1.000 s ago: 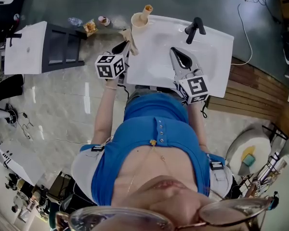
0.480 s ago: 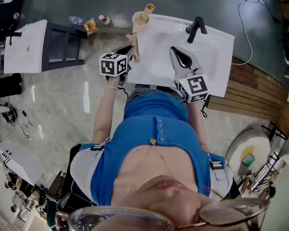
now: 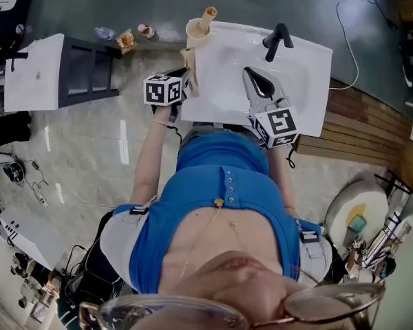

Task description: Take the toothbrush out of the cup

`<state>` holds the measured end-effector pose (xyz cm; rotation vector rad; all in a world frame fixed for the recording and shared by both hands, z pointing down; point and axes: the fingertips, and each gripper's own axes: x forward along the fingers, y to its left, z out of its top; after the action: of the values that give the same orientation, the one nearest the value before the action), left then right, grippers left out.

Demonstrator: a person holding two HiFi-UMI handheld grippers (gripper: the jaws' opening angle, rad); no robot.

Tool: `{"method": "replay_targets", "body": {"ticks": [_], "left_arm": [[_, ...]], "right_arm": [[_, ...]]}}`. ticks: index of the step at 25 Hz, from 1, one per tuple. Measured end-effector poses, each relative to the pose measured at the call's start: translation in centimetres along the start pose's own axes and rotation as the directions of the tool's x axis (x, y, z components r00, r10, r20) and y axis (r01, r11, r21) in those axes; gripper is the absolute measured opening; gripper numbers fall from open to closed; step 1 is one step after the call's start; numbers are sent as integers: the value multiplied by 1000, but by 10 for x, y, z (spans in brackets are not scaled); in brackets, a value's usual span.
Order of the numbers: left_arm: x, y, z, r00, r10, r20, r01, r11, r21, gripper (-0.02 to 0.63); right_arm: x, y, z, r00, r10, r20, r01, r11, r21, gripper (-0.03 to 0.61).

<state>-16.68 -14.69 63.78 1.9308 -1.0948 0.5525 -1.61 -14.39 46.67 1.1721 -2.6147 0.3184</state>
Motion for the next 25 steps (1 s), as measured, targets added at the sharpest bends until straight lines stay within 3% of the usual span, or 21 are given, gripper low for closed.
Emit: {"method": "replay_targets", "body": {"ticks": [16, 25], "left_arm": [[40, 20, -17, 997, 2, -72, -6, 998, -55, 31], [54, 26, -26, 998, -5, -61, 0, 996, -86, 40]], "right_arm": [[-2, -15, -6, 998, -68, -18, 68, 997, 26, 2], [3, -16, -8, 997, -70, -26, 70, 997, 28, 2]]}}
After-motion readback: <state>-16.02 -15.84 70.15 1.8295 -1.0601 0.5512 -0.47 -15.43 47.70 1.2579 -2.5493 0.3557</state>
